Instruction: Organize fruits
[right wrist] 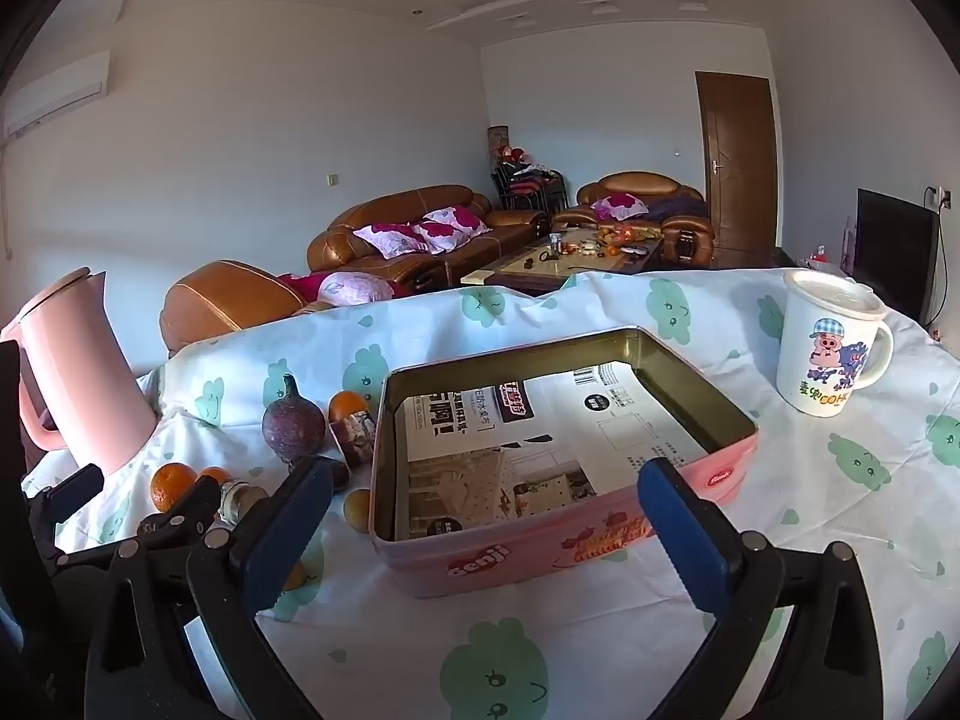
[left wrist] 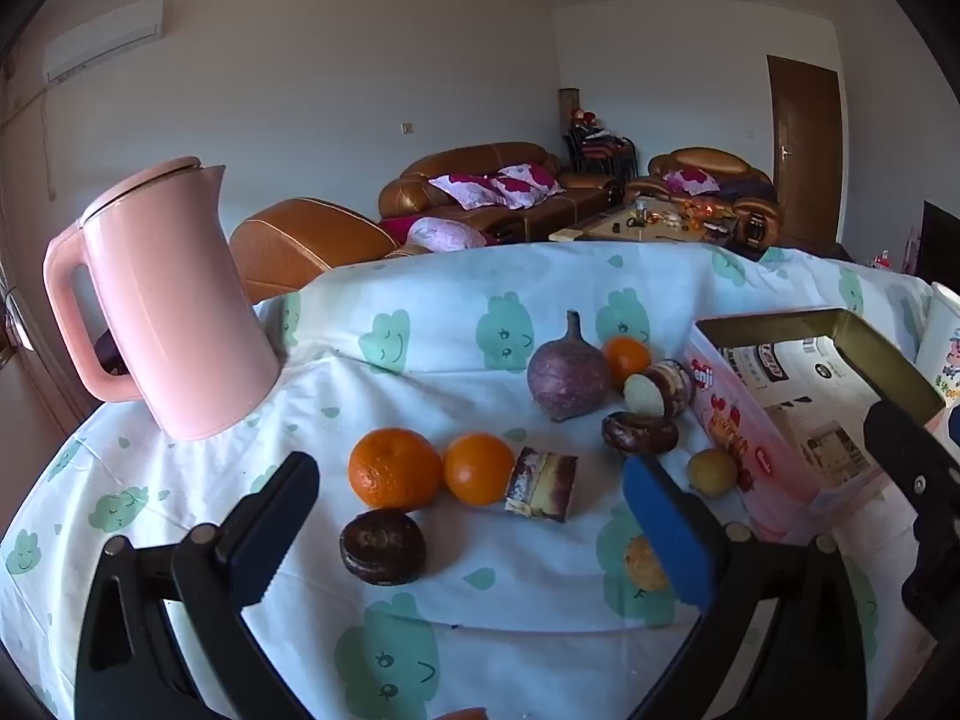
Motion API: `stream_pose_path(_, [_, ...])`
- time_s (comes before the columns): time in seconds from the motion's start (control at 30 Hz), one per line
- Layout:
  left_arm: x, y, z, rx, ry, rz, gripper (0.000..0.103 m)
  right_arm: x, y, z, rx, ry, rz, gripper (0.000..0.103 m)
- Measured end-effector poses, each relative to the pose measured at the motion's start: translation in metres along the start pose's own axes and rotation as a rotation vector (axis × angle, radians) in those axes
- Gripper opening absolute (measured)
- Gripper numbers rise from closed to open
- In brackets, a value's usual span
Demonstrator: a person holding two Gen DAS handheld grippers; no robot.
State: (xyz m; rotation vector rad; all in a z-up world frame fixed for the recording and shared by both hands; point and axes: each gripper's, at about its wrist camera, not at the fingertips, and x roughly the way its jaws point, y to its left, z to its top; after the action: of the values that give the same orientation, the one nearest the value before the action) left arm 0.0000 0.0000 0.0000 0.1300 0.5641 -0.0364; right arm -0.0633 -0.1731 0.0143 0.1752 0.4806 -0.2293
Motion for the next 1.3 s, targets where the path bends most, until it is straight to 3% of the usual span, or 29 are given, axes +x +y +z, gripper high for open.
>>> stream_pose_path(1.3, [0.0046, 0.0039, -0.0026, -0.035, 0.04, -0.028, 0.103, -0.0015, 0.0051, -0.0007, -0.029, -0.013, -0.012, 0.102])
